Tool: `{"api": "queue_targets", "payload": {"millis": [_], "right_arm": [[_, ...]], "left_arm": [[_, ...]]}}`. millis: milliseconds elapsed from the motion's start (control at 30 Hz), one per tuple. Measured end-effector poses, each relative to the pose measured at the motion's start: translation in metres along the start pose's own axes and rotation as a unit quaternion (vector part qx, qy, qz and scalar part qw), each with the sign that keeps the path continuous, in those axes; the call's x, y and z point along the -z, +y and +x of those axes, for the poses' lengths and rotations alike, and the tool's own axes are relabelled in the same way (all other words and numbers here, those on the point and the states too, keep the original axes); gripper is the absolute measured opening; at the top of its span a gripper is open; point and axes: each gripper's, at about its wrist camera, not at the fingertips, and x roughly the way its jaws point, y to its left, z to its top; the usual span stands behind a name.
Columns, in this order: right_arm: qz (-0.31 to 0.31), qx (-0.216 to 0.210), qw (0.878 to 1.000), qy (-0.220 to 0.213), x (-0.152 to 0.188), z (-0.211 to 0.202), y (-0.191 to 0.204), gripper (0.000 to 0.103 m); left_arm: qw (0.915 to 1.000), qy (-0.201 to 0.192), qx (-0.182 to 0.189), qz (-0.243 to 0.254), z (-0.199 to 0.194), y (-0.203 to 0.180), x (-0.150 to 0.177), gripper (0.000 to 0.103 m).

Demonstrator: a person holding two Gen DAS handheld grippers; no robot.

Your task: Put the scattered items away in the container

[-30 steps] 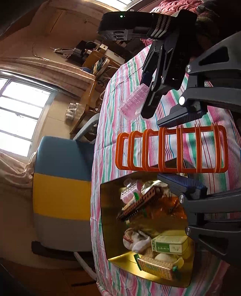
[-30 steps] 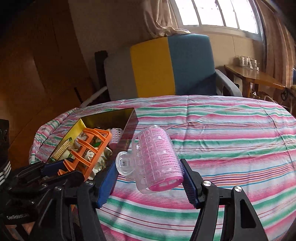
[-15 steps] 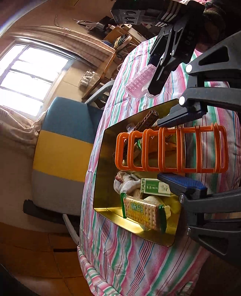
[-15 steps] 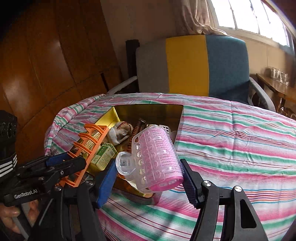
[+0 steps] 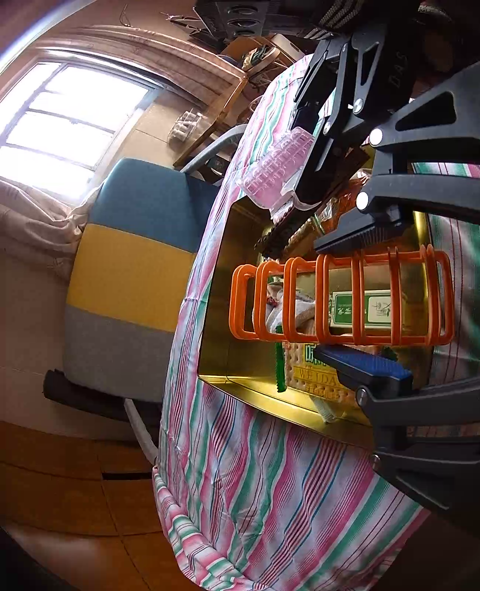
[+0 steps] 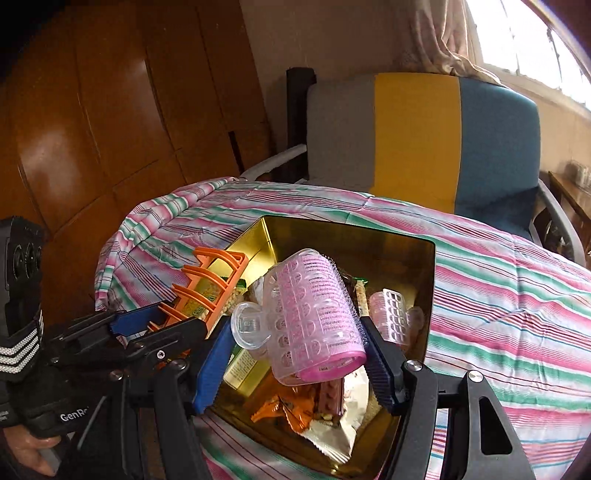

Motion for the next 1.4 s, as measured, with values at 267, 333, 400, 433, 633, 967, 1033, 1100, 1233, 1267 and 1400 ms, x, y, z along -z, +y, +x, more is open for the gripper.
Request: {"api": "queue_targets", "payload": {"millis": [267, 333, 400, 433, 633, 967, 1033, 1100, 1233, 1267, 1400], "right_arm": [[0.012, 0.011, 0.999, 0.034, -0.004, 0.039, -0.006, 0.069], [0.011, 0.014, 0.999, 0.039, -0.003, 0.043, -0.007, 0.068], [0.012, 0.016, 0.999, 0.044, -0.001, 0.047, -0.008, 0.069], [0.014, 0.016, 0.999, 0.046, 0.000, 0.048, -0.009, 0.069], [0.034, 0.012, 0.998, 0.042, 0.004, 0.040, -0.018, 0.070], [0.032, 0.043, 0.998, 0.012, 0.009, 0.010, -0.010, 0.075], [0.031, 0.055, 0.998, 0.010, 0.012, 0.004, -0.008, 0.077], [0.033, 0.070, 0.997, 0.010, 0.015, 0.000, -0.007, 0.079], [0.043, 0.116, 0.992, 0.018, 0.023, -0.007, -0.008, 0.088], [0.049, 0.125, 0.991, 0.020, 0.025, -0.009, -0.009, 0.093], [0.072, 0.153, 0.985, 0.026, 0.032, -0.016, -0.013, 0.098]], "left_arm": [[0.9997, 0.019, -0.014, 0.007, 0.028, 0.009, -0.004, 0.051], [0.9996, 0.022, -0.016, 0.007, 0.032, 0.010, -0.002, 0.051], [0.9996, 0.019, -0.015, 0.013, 0.032, 0.008, -0.002, 0.052], [0.9997, 0.019, -0.010, 0.008, 0.031, 0.010, -0.002, 0.055], [0.9998, 0.009, -0.011, -0.015, 0.022, 0.017, -0.004, 0.059], [0.9986, -0.011, -0.051, 0.002, -0.007, 0.001, 0.013, 0.065], [0.9979, -0.011, -0.063, 0.008, -0.012, -0.004, 0.019, 0.065], [0.9968, -0.010, -0.078, 0.015, -0.017, -0.010, 0.025, 0.065], [0.9938, -0.008, -0.109, 0.020, -0.026, -0.017, 0.035, 0.065], [0.9928, -0.007, -0.117, 0.020, -0.029, -0.018, 0.037, 0.065], [0.9869, -0.015, -0.160, 0.019, -0.037, -0.024, 0.041, 0.065]]}}
